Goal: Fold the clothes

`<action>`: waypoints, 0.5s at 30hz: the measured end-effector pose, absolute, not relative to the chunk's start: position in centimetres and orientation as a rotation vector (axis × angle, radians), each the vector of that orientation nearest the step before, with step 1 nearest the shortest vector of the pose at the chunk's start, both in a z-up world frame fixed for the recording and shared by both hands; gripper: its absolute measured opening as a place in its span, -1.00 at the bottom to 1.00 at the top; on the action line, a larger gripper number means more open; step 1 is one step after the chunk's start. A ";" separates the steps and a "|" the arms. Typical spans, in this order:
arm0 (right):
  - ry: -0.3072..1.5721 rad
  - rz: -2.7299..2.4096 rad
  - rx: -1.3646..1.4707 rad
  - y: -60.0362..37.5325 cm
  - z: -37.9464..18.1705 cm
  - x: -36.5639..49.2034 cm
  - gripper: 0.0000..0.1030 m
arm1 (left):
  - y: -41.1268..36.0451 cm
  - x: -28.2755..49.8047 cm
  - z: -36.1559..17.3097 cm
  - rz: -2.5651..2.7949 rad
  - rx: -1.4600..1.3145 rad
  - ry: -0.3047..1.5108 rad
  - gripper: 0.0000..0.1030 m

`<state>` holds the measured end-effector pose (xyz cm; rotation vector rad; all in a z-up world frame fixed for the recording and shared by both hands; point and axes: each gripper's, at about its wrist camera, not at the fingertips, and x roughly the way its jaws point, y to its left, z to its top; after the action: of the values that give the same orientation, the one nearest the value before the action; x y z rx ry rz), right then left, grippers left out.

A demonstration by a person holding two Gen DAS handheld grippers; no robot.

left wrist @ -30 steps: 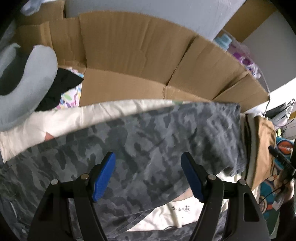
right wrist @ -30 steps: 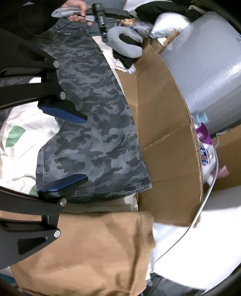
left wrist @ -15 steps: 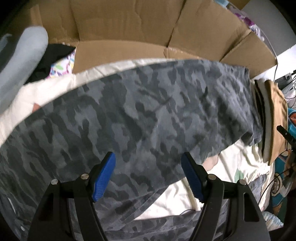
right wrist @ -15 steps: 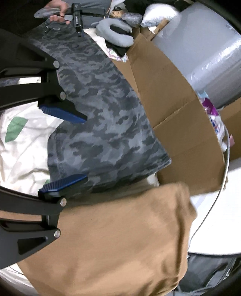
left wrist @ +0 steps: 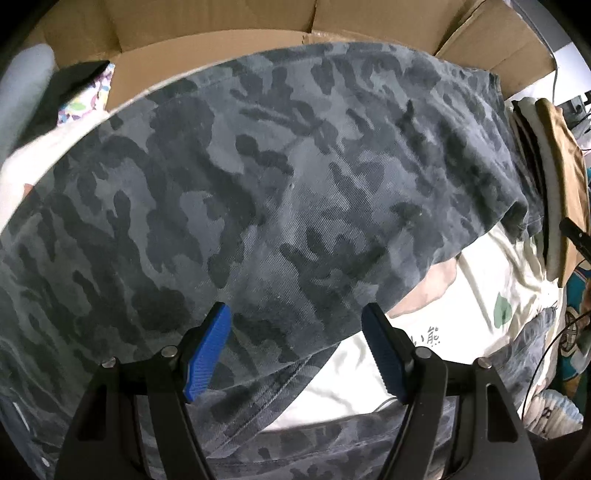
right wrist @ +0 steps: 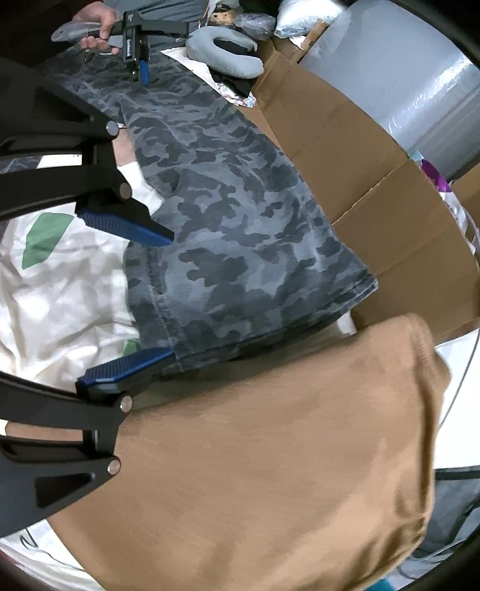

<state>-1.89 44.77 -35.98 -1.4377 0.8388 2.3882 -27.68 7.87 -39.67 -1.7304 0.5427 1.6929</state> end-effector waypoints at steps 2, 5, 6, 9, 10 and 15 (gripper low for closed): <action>0.904 2.377 -1.451 44.9 -36.9 -1.6 0.06 | 7.7 -27.7 -39.8 1.705 -1.721 0.551 0.43; 0.996 2.379 -1.449 45.1 -37.9 -1.3 0.06 | 7.8 -27.5 -39.8 1.712 -1.705 0.573 0.43; 1.001 2.370 -1.452 45.2 -38.2 -1.4 0.06 | 7.8 -27.3 -39.8 1.710 -1.697 0.580 0.43; 1.024 2.342 -1.463 45.6 -39.0 -1.7 0.06 | 8.0 -26.7 -39.7 1.708 -1.675 0.614 0.43; 1.025 2.335 -1.469 45.6 -39.2 -1.7 0.06 | 8.1 -26.5 -39.8 1.705 -1.669 0.625 0.43; 1.032 2.320 -1.466 45.1 -39.6 -1.2 0.07 | 8.2 -25.4 -40.4 1.683 -1.665 0.684 0.42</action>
<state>-1.23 45.05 -39.63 -1.4656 1.0318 2.3196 -25.43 8.16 -40.38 -1.6651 0.6841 1.6831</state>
